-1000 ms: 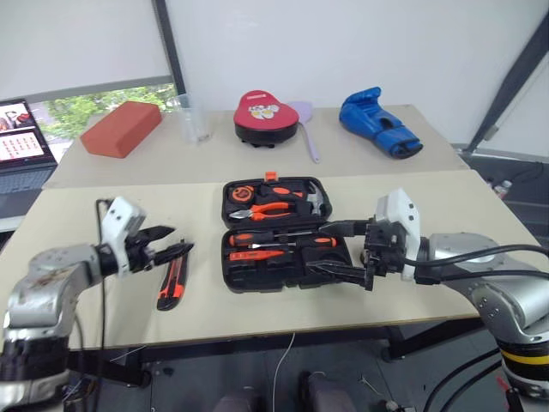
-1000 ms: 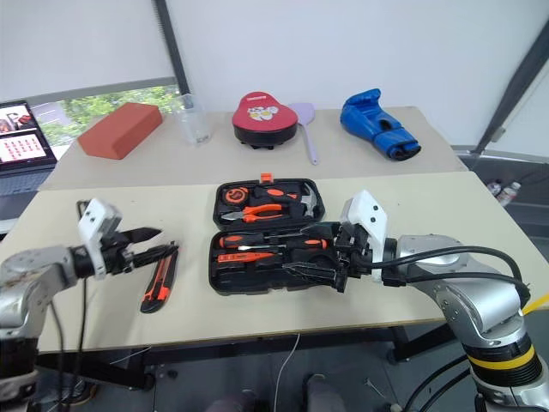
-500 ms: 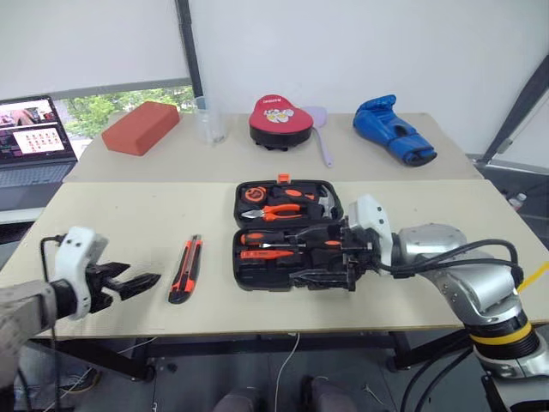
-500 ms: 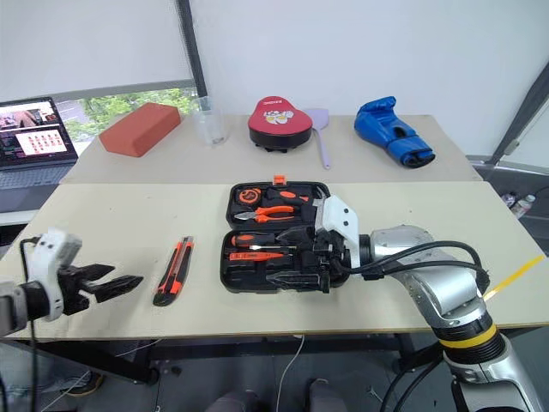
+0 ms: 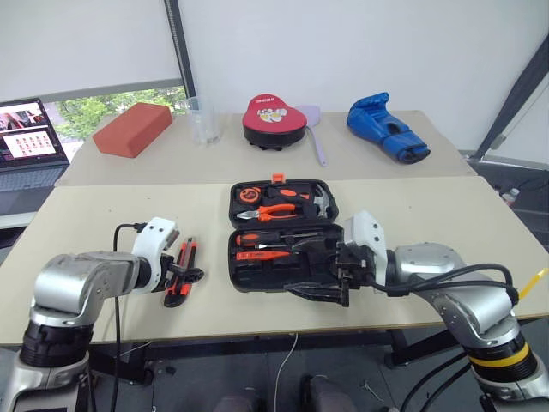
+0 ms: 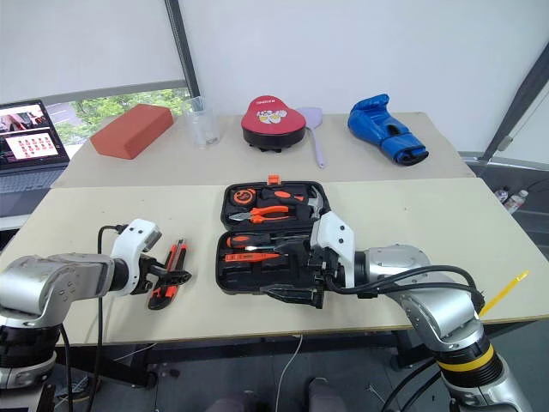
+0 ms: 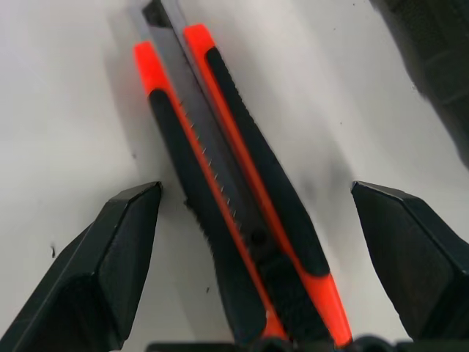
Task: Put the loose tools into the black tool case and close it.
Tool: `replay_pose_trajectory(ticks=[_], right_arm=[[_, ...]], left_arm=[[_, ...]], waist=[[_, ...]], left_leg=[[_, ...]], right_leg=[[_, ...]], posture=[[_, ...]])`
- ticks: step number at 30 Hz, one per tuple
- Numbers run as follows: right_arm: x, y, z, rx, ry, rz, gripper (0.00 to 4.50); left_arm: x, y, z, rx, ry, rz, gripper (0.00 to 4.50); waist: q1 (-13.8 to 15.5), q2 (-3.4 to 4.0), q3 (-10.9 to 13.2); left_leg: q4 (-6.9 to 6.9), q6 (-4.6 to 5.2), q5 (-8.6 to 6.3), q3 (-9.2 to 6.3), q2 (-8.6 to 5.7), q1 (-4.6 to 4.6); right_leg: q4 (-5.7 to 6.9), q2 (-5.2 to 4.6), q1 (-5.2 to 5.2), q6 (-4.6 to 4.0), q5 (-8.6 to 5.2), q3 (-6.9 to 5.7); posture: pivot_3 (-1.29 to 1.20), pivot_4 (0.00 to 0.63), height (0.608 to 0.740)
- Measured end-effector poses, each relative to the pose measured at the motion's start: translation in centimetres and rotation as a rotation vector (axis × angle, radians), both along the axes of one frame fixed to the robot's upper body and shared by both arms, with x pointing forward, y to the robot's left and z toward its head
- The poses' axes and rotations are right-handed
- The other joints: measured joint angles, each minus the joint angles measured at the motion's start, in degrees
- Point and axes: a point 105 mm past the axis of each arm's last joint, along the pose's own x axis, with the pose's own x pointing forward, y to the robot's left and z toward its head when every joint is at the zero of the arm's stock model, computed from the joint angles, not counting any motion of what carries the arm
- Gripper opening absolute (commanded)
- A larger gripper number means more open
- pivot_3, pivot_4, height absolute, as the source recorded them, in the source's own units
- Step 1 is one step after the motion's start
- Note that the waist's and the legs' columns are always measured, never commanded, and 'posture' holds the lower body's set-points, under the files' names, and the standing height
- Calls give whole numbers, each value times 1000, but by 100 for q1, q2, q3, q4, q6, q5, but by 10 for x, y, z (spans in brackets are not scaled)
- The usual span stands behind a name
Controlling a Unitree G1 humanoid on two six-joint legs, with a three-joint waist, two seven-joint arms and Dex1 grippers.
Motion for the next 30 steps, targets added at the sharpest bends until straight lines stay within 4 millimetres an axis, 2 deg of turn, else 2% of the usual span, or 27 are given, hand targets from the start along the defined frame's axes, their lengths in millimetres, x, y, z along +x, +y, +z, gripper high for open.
replay_pose_trajectory(ticks=[2, 4, 5, 8, 10, 12, 14, 15, 17, 19, 21, 24, 27, 30], right_arm=[[1, 0, 1, 4, -7, -10, 4500], [1, -1, 2, 5, -11, -18, 4500], [2, -1, 2, 5, -13, -23, 4500], [2, -3, 4, 11, -10, -26, 4500], [1, -5, 6, 16, 2, -21, 4500], [0, -10, 8, 9, 14, -21, 4500], [-2, -16, 8, 0, 34, -20, 4500], [-3, -18, 8, -5, 43, -21, 4500], [-7, -22, 6, -12, 62, -10, 4500], [-10, -27, 4, -30, 73, -15, 4500], [-10, -31, 3, -36, 71, -32, 4500], [-7, -37, 1, -49, 68, -78, 4500], [-6, -46, -1, -46, 66, -137, 4500], [-8, -51, -2, -41, 68, -180, 4500]], left_arm=[[5, 0, -2, 13, -6, 11, 3675], [8, 4, -3, 17, -16, 31, 2980], [10, 7, -4, 15, -17, 42, 2473], [13, 15, -4, 1, -27, 71, 1591], [19, 22, -2, -6, -51, 82, 1550], [27, 38, 4, 8, -105, 99, 1549], [37, 46, 23, 11, -190, 61, 1548], [42, 44, 39, -2, -252, -1, 1548], [46, 28, 79, -38, -374, -186, 1548], [34, -3, 115, -109, -455, -458, 1548], [24, -24, 122, -148, -459, -619, 1548], [10, -56, 109, -191, -351, -866, 1548], [-4, -78, 90, -190, -208, -1065, 1548], [-9, -94, 74, -172, -119, -1184, 1548]], waist=[[14, 3, -2], [25, 7, -4], [34, 8, -4], [38, 8, -5], [31, 8, -5], [13, 5, -3], [15, -5, 3], [32, -7, 5], [55, -7, 5], [36, -6, 4], [13, -6, 4], [-23, -6, 5], [-27, -7, 5], [-24, -7, 6]], left_leg=[[0, -3, 1, 0, 0, 6], [0, -5, 3, 0, 0, 7], [0, -8, 4, -1, 1, 8], [0, -9, 5, -1, 2, 8], [0, -9, 5, -1, 3, 7], [0, -9, 5, -1, 6, 0], [0, -9, 5, -3, 7, -15], [0, -9, 5, -4, 7, -21], [1, -8, 4, -4, 2, -23], [-1, 3, -2, -3, -6, -22], [-4, 7, -4, -3, -7, -21], [-5, 7, -4, -4, -6, -22], [-5, 6, -3, -4, 1, -22], [-4, 6, -3, -3, 2, -21]], right_leg=[[3, 0, 5, 1, -1, 3], [6, 0, 4, 2, -1, 4], [8, 0, 4, 2, -1, 4], [10, 0, 3, 2, -1, 4], [10, 1, 1, 1, -1, 4], [9, 4, -7, 0, 0, 2], [6, 4, -20, -1, 1, -3], [4, 2, -23, -2, 1, -7], [-3, -3, -22, -2, 1, -10], [-5, -10, -20, 0, 1, -16], [-8, -10, -16, 1, 1, -25], [-22, -11, -12, 1, 1, -41], [-39, -9, -9, -3, 0, -24], [-37, -9, -7, -3, 0, -14]], posture=[[0, 150, 740], [0, 150, 740], [0, 150, 740], [0, 150, 740], [0, 150, 740], [0, 150, 740], [0, 150, 740], [0, 150, 740], [0, 150, 740], [0, 150, 740], [0, 150, 740], [0, 150, 740], [0, 150, 740], [0, 150, 740]])
